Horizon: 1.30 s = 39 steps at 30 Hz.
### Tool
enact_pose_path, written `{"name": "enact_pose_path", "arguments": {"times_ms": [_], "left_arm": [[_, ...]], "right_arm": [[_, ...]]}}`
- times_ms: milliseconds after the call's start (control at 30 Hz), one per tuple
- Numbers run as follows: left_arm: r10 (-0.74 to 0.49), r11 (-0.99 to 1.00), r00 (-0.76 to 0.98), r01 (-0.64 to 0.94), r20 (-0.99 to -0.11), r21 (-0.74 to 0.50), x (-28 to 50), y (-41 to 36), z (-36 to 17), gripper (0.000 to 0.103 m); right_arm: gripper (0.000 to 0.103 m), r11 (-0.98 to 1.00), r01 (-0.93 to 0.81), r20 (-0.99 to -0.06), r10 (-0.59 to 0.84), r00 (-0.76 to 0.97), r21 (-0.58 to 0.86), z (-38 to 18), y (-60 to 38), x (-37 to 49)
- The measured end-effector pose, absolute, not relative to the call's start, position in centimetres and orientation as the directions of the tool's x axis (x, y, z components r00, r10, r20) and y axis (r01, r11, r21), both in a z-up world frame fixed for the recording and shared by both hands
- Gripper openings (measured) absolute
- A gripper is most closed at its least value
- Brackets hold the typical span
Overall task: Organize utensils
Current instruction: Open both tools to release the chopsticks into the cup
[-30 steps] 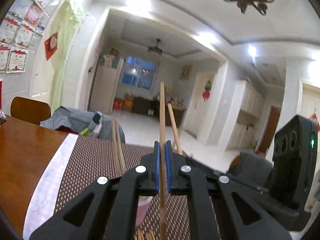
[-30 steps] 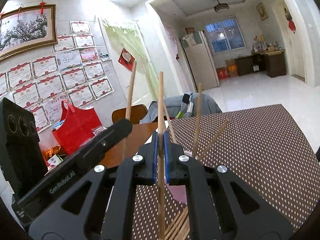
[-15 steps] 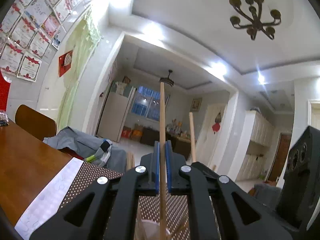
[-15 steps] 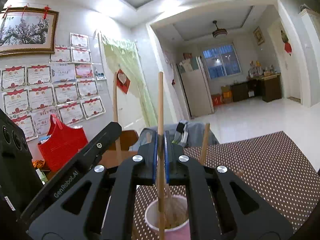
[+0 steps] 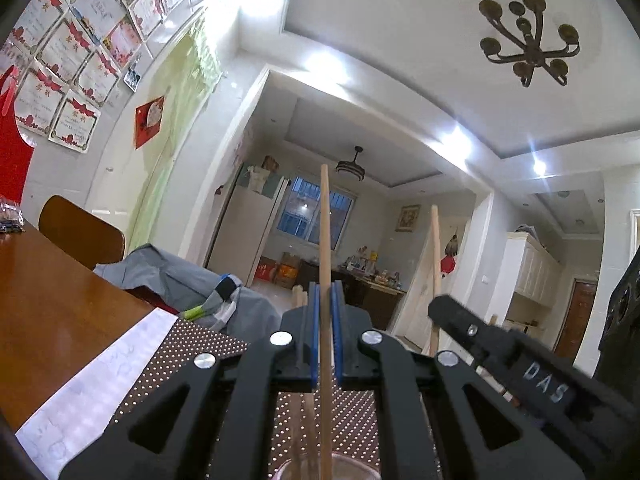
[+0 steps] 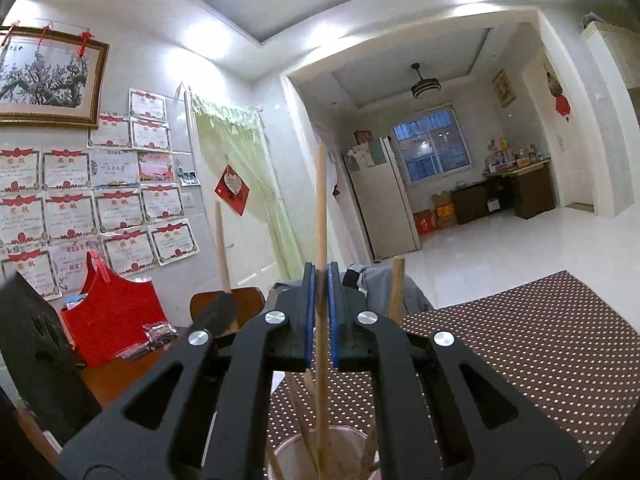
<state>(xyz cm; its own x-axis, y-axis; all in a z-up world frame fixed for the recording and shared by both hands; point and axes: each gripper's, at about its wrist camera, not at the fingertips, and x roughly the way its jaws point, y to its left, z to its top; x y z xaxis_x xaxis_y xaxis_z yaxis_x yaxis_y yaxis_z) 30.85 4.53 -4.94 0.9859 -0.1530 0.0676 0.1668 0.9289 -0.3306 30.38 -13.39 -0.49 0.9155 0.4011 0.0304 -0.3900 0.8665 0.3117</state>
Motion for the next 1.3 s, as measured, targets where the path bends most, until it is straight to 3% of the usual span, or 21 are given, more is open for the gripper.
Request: {"name": "enact_pose_path", "arguments": {"times_ms": [367,467,833,1300], "left_arm": [[-0.167,0.932,0.986,0.154,-0.012,-0.329,31.5,4.6,-5.9,0.008],[-0.158,0.936,0.987,0.139,-0.033,-0.323,31.3,4.6,-5.8,0.027],[-0.118,0.953,0.99,0.092,-0.073,-0.288,28.9,4.5,-4.7,0.031],[-0.102,0.967,0.982,0.06,-0.161,-0.249,26.2,4.9,-4.1,0.042]], "right_arm": [[0.006,0.876,-0.382,0.046,0.387,0.921,0.295,-1.4,-12.6,30.5],[0.006,0.875,-0.381,0.035,0.388,0.921,0.298,-1.6,-12.6,30.5],[0.007,0.887,-0.37,0.006,0.383,0.924,0.276,-1.9,-12.7,29.1],[0.007,0.905,-0.343,-0.115,0.38,0.918,0.253,-3.4,-12.5,26.8]]}}
